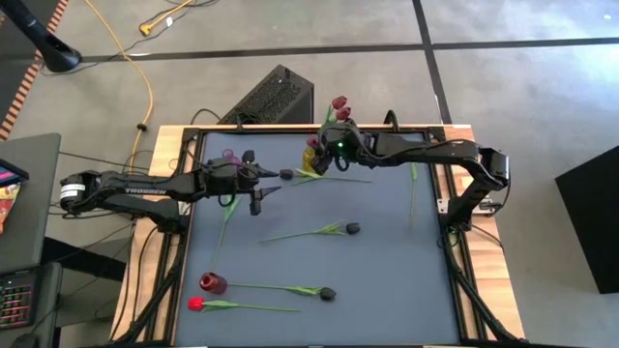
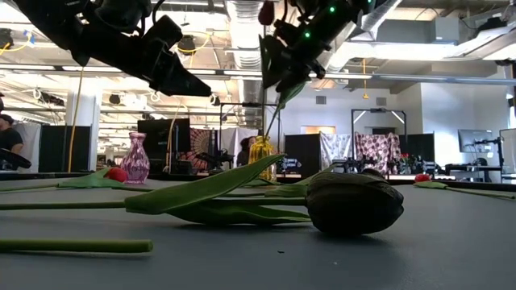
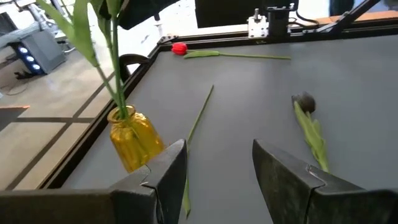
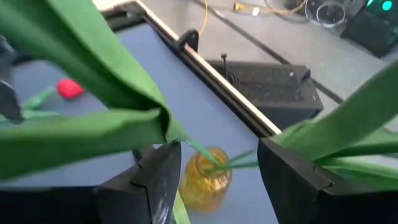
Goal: Sort flowers into vase by color
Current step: Put the dark red flower into the yellow vase, then put the middle black flower into the purple vase
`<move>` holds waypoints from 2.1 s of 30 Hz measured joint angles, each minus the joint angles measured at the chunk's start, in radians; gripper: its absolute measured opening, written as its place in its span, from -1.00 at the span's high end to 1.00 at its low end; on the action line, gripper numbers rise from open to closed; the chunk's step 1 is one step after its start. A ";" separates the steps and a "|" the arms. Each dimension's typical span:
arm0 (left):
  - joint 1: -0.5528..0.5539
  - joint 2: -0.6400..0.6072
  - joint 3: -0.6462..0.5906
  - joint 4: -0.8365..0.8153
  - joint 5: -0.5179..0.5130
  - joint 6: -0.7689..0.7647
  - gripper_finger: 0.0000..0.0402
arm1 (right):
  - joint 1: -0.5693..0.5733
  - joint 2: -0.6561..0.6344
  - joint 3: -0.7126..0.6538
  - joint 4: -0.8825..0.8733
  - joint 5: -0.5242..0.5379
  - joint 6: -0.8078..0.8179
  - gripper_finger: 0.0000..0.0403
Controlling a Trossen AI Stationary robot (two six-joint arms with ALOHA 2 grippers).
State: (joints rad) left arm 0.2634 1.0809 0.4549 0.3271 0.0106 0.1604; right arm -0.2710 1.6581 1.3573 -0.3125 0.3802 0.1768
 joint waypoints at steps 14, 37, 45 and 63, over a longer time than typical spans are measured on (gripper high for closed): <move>0.000 0.000 0.000 0.000 0.012 -0.015 0.14 | -0.033 0.000 0.060 -0.182 -0.138 -0.002 -0.19; 0.000 0.000 0.000 -0.001 0.012 -0.015 0.14 | -0.020 -0.090 0.060 -0.555 -0.144 0.038 -0.19; 0.000 0.000 0.000 -0.001 0.016 -0.022 0.14 | 0.044 -0.146 0.059 -0.671 -0.074 0.089 -0.19; -0.099 0.022 0.005 0.052 0.173 -0.049 0.14 | 0.333 -0.219 -0.250 -0.477 0.020 0.166 -0.19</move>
State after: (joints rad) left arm 0.1644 1.1029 0.4599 0.3793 0.1840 0.1116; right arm 0.0616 1.4387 1.1075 -0.7896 0.4000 0.3429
